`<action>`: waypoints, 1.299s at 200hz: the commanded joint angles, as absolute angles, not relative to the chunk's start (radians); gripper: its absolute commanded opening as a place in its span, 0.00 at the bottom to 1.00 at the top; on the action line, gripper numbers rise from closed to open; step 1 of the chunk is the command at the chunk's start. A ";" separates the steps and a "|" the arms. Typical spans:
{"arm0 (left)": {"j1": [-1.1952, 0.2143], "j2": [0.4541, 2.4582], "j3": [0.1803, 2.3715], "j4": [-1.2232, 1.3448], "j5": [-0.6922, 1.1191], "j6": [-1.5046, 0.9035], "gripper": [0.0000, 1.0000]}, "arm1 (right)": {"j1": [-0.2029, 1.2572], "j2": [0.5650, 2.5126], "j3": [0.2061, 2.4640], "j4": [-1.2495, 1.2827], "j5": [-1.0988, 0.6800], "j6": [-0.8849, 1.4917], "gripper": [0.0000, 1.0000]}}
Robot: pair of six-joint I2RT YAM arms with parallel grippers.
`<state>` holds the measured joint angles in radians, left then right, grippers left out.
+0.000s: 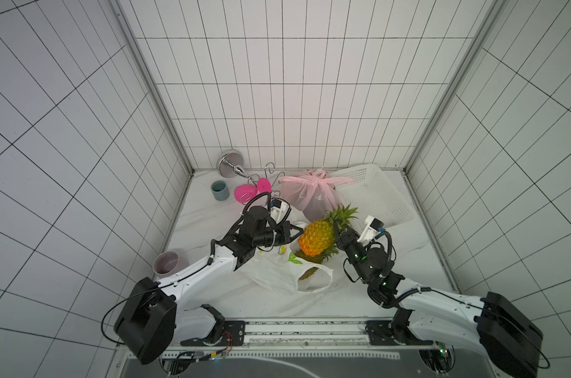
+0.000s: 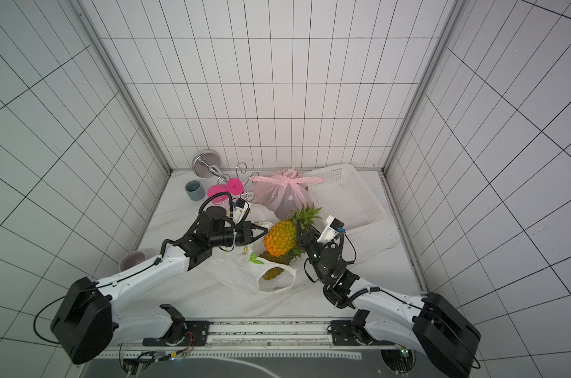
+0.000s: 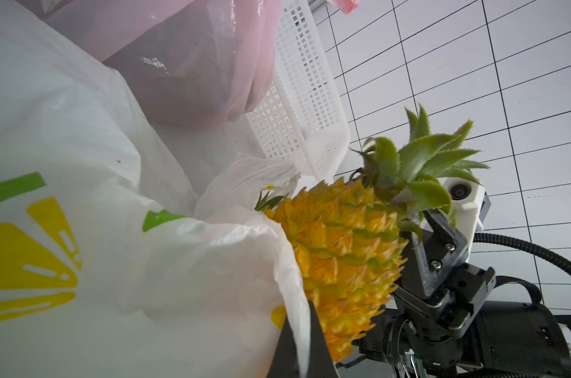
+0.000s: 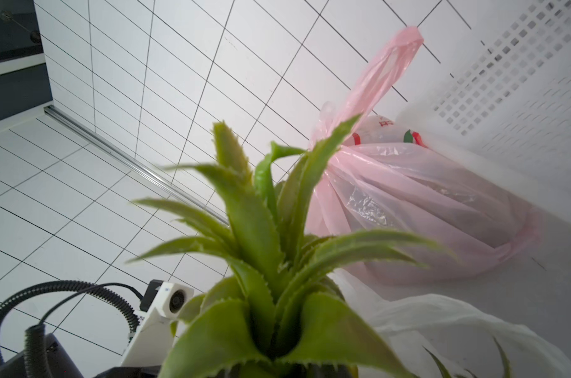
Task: Place the pineapple into a plastic bag & tie a knot
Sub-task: Place the pineapple in the plastic bag.
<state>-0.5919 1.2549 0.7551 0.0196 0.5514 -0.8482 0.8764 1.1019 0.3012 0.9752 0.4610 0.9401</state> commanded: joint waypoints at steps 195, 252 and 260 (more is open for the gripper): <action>-0.437 1.414 0.936 -0.085 0.737 -0.767 0.00 | 0.895 1.536 0.471 1.623 0.220 0.675 0.00; -0.375 1.447 0.950 -0.044 0.762 -0.820 0.00 | 0.886 1.679 0.482 1.721 0.175 0.632 0.00; -0.368 1.462 0.960 -0.037 0.765 -0.825 0.00 | 0.887 1.710 0.476 1.752 0.160 0.618 0.00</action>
<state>-0.3923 1.4239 0.9199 -0.0715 0.7277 -0.7967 0.8852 1.6360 0.4122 1.5658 0.1909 0.6781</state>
